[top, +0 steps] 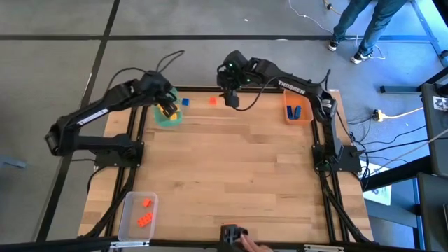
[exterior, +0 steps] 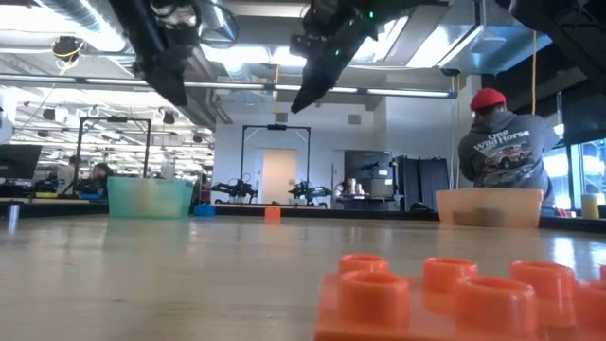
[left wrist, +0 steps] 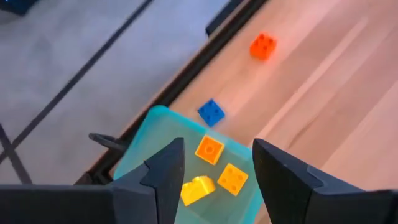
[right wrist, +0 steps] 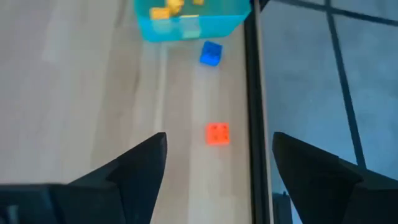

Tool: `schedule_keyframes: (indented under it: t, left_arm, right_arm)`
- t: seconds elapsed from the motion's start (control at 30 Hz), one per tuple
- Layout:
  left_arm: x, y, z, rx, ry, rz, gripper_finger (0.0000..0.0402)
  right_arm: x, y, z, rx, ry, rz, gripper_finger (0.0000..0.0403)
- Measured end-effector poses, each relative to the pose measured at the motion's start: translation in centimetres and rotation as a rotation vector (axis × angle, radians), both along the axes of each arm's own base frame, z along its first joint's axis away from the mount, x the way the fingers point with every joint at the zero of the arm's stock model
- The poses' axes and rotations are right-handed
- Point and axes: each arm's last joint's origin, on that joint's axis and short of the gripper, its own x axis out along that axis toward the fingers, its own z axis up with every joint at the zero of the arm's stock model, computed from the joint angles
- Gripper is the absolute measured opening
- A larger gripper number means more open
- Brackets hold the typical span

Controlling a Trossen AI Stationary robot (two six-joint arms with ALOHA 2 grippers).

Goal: Sort & place blocks by color
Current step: Put the orange game piece into the transparent bin

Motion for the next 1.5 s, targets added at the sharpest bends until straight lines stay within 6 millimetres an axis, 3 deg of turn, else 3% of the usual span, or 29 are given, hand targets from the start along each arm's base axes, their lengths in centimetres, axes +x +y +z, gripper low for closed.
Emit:
schedule_keyframes:
  t: [0.27,0.77,1.03,1.17,1.3,1.5]
  left_arm:
    - [-1.1,-0.9,1.1,0.028,-0.066,0.017,0.0179]
    - [-0.5,-0.4,0.6,0.004,-0.060,0.039,0.0179]
    - [0.0,0.0,0.5,0.015,-0.079,0.031,0.0179]
    - [1.5,1.3,0.3,0.056,-0.112,0.011,0.0179]
    - [3.6,3.1,-0.7,0.029,-0.161,-0.067,0.0179]
    - [7.0,5.4,-3.2,-0.023,-0.234,-0.163,0.0179]
  right_arm:
    - [0.5,-3.3,-3.7,0.086,-0.116,-0.051,0.0291]
    - [1.7,-9.1,-11.8,0.229,-0.184,-0.074,0.0291]
    - [1.4,-10.2,-14.2,0.316,-0.163,-0.115,0.0291]
    - [1.1,-10.0,-12.9,0.356,-0.176,-0.165,0.0291]
    - [-0.2,-9.7,-9.3,0.329,-0.195,-0.182,0.0291]
    - [-4.9,-8.6,-2.2,0.272,-0.152,-0.288,0.0291]
